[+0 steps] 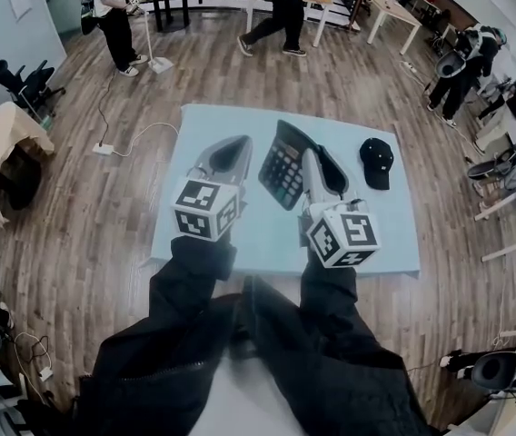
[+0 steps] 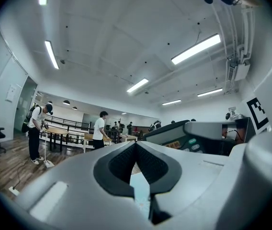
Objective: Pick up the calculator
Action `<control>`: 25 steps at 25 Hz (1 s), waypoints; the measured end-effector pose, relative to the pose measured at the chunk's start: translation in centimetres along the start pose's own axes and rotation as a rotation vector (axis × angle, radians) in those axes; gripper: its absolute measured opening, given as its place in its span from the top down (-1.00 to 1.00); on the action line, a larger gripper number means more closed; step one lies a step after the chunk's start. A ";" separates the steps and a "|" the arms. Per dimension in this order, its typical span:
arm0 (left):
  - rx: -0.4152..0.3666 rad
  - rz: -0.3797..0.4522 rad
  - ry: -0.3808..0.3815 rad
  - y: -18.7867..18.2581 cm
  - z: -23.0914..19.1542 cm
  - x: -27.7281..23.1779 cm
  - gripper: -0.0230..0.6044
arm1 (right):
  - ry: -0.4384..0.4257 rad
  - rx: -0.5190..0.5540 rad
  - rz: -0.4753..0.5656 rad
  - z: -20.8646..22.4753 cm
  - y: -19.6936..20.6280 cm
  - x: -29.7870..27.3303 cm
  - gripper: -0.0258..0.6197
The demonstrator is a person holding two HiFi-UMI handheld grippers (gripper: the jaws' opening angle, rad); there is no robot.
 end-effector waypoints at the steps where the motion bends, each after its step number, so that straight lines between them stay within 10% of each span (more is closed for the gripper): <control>1: -0.002 0.001 -0.002 -0.1 0.0 0.0 0.93 | -0.001 0.004 0.003 0.0 -0.2 0.1 0.71; 25: -0.008 -0.003 0.005 -0.1 0.3 0.6 0.93 | 0.012 0.041 0.021 -0.1 -1.3 1.1 0.71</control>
Point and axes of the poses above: the fingertips, and each gripper's own axes: x backward along the fingers, z to its right, y out of its underside, the point moved 3 cm from there along x, backward along the fingers, and after that the axes turned 11 degrees about z, right-handed, at the moved point
